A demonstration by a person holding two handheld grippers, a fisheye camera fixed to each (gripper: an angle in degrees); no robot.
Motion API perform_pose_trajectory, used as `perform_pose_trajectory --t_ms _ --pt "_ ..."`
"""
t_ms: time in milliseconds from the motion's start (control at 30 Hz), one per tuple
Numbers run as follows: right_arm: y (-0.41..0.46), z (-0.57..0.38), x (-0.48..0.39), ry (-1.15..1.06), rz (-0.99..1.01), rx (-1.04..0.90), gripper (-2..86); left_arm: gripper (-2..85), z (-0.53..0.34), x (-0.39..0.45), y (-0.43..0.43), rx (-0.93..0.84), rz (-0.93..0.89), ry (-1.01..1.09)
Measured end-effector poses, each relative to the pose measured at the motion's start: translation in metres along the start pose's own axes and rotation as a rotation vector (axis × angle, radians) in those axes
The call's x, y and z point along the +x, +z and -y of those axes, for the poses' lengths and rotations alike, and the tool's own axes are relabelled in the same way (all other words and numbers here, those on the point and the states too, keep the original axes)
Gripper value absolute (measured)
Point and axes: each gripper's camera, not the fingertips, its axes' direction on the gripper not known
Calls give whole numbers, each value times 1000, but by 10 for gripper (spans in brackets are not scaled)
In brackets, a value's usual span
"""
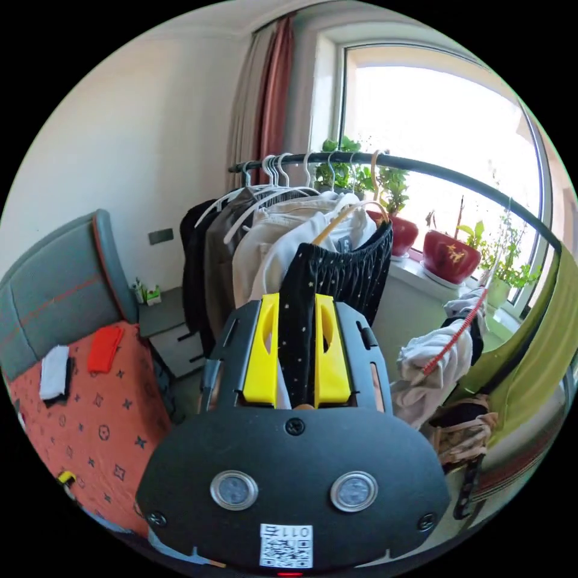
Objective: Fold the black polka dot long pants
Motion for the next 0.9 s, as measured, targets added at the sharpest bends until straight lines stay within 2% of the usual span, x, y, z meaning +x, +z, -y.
perform_pose_trajectory --t_ms 167,300,533,767,867,900 --pt "24 20 12 5 -74 -85 99 33 0 24 7 -35 35 17" --pt "24 22 24 -18 -73 -130 47 35 1 45 9 -52 65 48" --pt "-4 13 47 -52 -109 -123 16 43 3 80 2 -39 74 86" --pt "-17 -30 37 -222 -191 -183 6 45 5 115 -16 -12 62 126" --pt "0 -56 31 -244 -134 -346 7 43 6 127 -21 -24 72 127" --pt "-2 -69 29 -217 -148 -325 7 42 7 132 -24 -23 83 122"
